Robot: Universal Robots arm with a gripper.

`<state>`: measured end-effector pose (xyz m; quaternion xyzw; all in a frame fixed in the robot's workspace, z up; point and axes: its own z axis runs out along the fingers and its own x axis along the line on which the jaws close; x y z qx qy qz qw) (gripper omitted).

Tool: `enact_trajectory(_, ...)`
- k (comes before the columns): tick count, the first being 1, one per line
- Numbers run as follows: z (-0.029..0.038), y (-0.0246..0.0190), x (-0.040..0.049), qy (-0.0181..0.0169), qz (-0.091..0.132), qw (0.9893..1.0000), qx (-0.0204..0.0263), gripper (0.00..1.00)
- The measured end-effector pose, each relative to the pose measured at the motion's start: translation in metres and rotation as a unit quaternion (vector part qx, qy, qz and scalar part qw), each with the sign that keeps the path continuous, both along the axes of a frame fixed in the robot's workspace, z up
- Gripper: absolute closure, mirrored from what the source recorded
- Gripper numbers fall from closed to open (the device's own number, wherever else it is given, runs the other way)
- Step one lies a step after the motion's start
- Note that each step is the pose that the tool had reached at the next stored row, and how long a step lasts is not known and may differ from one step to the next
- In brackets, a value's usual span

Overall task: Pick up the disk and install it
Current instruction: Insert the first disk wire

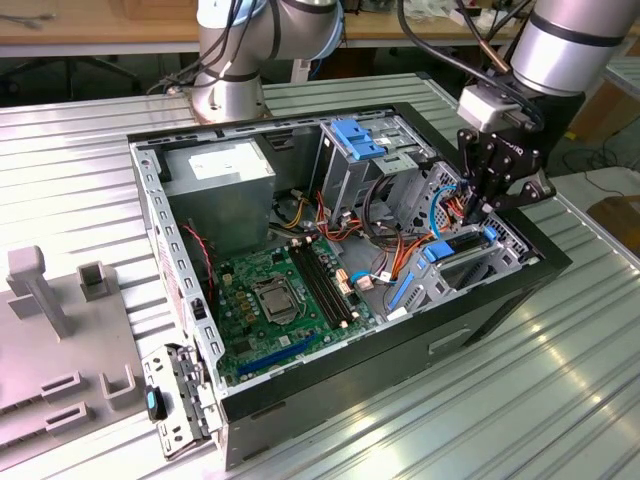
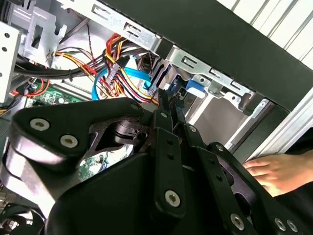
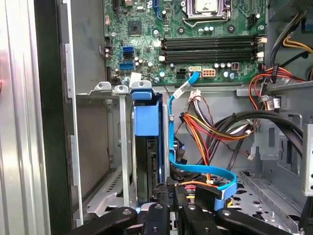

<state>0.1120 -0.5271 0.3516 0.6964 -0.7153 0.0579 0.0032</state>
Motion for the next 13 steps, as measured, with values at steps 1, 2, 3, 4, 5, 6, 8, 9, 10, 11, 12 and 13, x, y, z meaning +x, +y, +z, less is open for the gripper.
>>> enact_trajectory(1, -0.0002, -0.0001, -0.0001, -0.0033, 0.000, 1.0000, -0.0002, 0.83)
enact_trajectory(2, -0.0001, -0.0005, -0.0005, -0.0047, 0.000, 1.0000, -0.0003, 0.83)
enact_trajectory(3, -0.0002, -0.0009, -0.0010, -0.0048, 0.000, 1.0000, -0.0001, 0.83)
enact_trajectory(4, -0.0003, -0.0013, -0.0013, -0.0049, 0.000, 1.0000, 0.0000, 0.83)
enact_trajectory(5, -0.0002, -0.0023, -0.0015, -0.0050, 0.000, 1.0000, 0.0003, 0.83)
enact_trajectory(6, -0.0003, -0.0029, -0.0017, -0.0050, 0.000, 1.0000, 0.0004, 0.83)
enact_trajectory(8, -0.0003, -0.0059, -0.0026, -0.0051, 0.001, 1.0000, 0.0009, 0.83)
enact_trajectory(9, -0.0003, -0.0073, -0.0036, -0.0054, 0.001, 1.0000, 0.0012, 0.83)
enact_trajectory(10, -0.0003, -0.0084, -0.0061, -0.0056, 0.002, 1.0000, 0.0021, 0.83)
enact_trajectory(11, -0.0003, -0.0085, -0.0067, -0.0056, 0.002, 1.0000, 0.0021, 0.83)
enact_trajectory(12, -0.0004, -0.0085, -0.0067, -0.0056, 0.003, 1.0000, 0.0021, 0.83)
enact_trajectory(13, -0.0006, -0.0086, -0.0068, -0.0056, 0.003, 1.0000, 0.0021, 0.83)
